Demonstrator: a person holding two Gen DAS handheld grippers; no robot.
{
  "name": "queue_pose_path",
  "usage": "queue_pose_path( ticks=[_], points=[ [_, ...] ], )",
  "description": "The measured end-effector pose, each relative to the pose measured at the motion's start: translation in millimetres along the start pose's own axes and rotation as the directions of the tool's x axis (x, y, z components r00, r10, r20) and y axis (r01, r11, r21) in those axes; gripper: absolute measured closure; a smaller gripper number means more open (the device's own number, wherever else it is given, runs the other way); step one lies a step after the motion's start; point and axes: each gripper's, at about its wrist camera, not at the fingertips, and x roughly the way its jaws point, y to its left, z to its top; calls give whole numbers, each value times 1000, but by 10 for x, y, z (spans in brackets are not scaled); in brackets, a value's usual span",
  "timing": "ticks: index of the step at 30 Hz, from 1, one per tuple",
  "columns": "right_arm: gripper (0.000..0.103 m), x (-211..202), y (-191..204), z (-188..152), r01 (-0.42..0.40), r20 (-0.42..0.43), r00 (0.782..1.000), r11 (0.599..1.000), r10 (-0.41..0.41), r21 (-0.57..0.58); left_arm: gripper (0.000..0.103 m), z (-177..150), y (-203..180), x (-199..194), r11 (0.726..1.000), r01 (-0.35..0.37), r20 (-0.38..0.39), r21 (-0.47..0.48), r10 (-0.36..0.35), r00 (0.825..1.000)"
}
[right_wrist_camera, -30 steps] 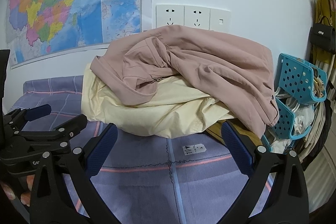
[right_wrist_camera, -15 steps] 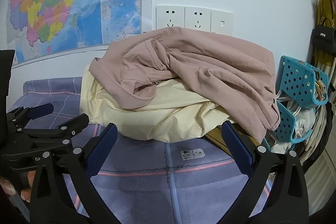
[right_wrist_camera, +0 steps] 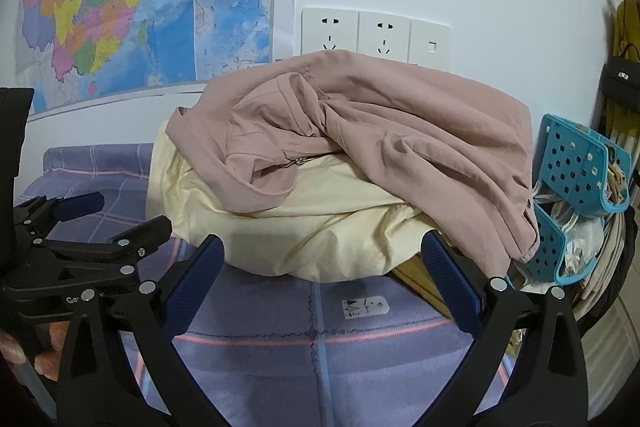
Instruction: Fold large clothes
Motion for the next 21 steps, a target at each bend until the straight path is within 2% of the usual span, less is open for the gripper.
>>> queue_pose_path(
  ticks=[4,8,9,10,12,14,15,18,20,21],
  points=[
    [5,137,-48,138,4,40,999,998,-1,-61,7,48,72,155,1000,9,-20,-14,-9,1000],
    [6,480,-113,373,59,40,998,987,-53,-151,7,104,194,326,999,-53,-25,-8,52,998],
    [10,567,-128,410,59,33,998,984,-54,-170,7,120,222,350,998,-65,-23,-8,65,998],
    [21,676,-130,456,56,22,998,979,-53,-195,7,137,255,374,997,-77,-20,-10,77,997],
    [34,981,-135,573,41,-19,999,970,-47,-242,7,171,317,425,995,-94,-19,-15,94,995],
    [40,1204,-153,634,21,-48,998,967,-35,-255,7,195,366,471,994,-106,-23,-23,105,994],
    [46,1291,-147,670,20,-52,998,963,-35,-268,7,201,388,497,994,-108,-28,-25,108,994],
    [51,1542,-91,732,17,-55,998,942,-38,-336,7,198,427,558,992,-122,-36,-26,121,992],
    [76,1645,-49,751,3,-75,997,929,-34,-369,7,189,455,609,992,-127,-49,-27,125,991],
    [92,1646,-50,767,-7,-83,996,927,-26,-374,7,186,474,632,991,-129,-55,-29,128,990]
  ],
)
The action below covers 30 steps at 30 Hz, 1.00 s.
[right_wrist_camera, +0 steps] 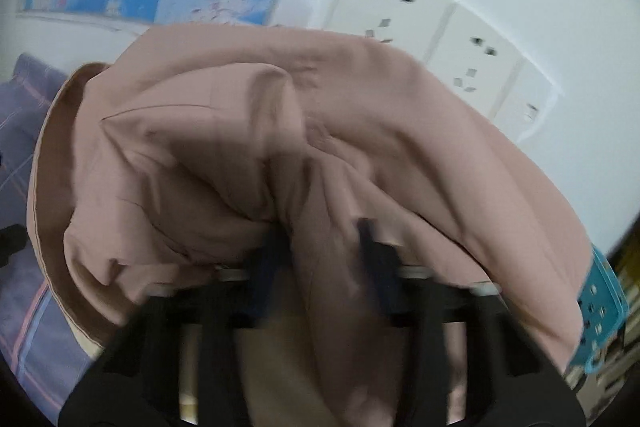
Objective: Fold large clothes
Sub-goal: 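Grasp the pink jacket with the right gripper and lift it off the pile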
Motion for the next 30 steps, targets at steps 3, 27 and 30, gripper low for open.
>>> queue_pose_path(
  ticks=[3,27,30],
  points=[
    [96,-306,-115,-3,-74,58,996,997,72,31,7,-2,65,45,1000,-2,-6,-8,2,1000],
    [100,-1367,-239,657,-212,295,931,976,215,-42,7,140,636,159,998,-65,43,-6,65,997],
    [100,-1989,-803,802,-230,422,890,969,173,87,7,288,673,81,999,-38,128,30,34,991]
  ],
)
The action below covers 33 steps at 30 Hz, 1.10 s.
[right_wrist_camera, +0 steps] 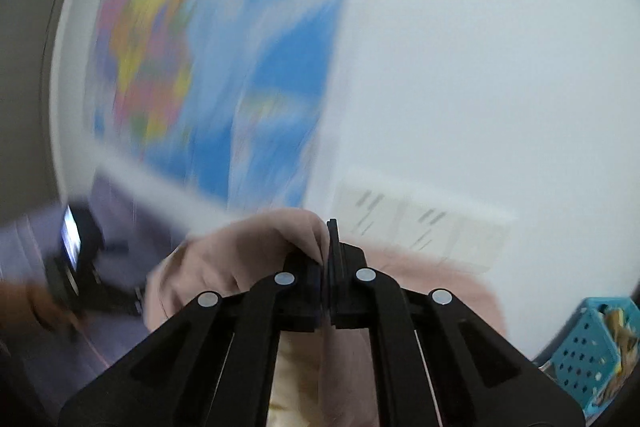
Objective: Fold large clothes
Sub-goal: 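Grasp the pink jacket with the right gripper and lift it off the pile, then grasp the pink jacket with the left gripper while the right gripper holds it up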
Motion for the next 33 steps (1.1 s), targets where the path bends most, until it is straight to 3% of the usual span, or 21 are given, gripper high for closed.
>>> queue_pose_path(
  ticks=[3,8,10,12,14,17,19,24,25,26,27,28,29,30,33],
  points=[
    [100,-494,-211,406,17,120,993,999,-21,35,7,130,-115,-110,998,19,98,66,-26,995],
    [100,-879,-455,829,55,188,980,995,-69,82,7,328,-455,-187,967,172,219,187,-212,953],
    [100,-873,-455,888,52,185,981,995,-67,82,7,347,-703,-202,927,267,245,262,-332,911],
    [100,-875,-389,914,46,187,980,996,-60,77,7,302,-979,-198,897,269,282,351,-375,883],
    [100,-879,-407,915,41,184,981,996,-56,84,7,240,-1277,-176,845,320,275,428,-459,845],
    [100,-878,-455,922,40,170,984,994,-58,104,6,55,-1616,-99,796,250,309,551,-473,825],
    [100,-899,-499,909,23,164,986,993,-42,116,6,-85,-1834,-52,758,136,354,638,-445,823],
    [100,-944,-565,861,7,163,986,991,-29,133,7,48,-2037,81,732,3,413,682,-388,824],
    [100,-949,-571,848,7,163,986,991,-29,134,15,83,-2070,101,725,-9,422,688,-390,819],
    [100,-955,-584,835,8,161,986,990,-30,138,36,108,-2123,126,705,-26,432,709,-405,806],
    [100,-957,-591,831,8,161,986,990,-31,139,48,119,-2182,168,688,-65,448,723,-395,802],
    [100,-971,-606,826,21,159,986,989,-44,145,79,164,-2250,246,677,-92,442,731,-366,819],
    [100,-979,-610,828,26,156,986,989,-49,148,88,224,-2260,275,681,-67,415,729,-362,835],
    [100,-1003,-616,830,34,156,986,988,-58,151,90,318,-2230,271,707,-37,403,706,-359,842],
    [100,-1185,-599,905,61,171,982,987,-85,146,94,692,-2003,56,792,64,412,607,-382,827]
  ],
)
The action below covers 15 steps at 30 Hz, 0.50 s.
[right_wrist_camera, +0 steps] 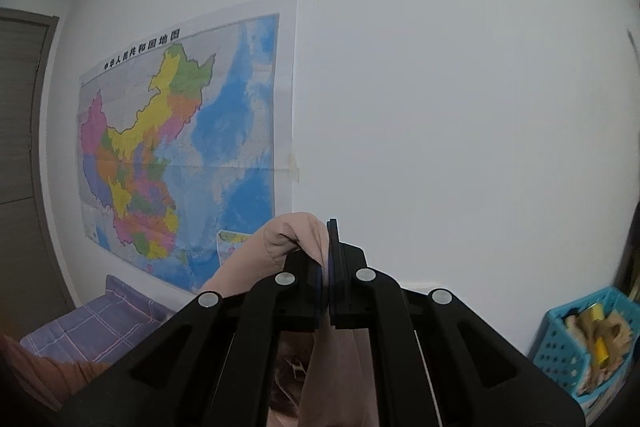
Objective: Fold large clothes
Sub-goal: 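Grasp the pink jacket with the left gripper while the right gripper holds it up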
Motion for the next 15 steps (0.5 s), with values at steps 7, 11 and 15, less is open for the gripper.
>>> queue_pose_path(
  ticks=[7,11,15],
  points=[
    [100,-964,312,705,-21,176,984,999,27,-31,93,944,1292,-960,947,35,210,-318,35,977],
    [100,-1511,507,868,-47,247,967,998,56,-45,93,1156,1820,-1659,922,27,263,-386,82,961],
    [100,-1823,685,756,-139,239,961,990,142,-30,93,1223,2277,-2421,903,-18,240,-430,134,961]
  ],
)
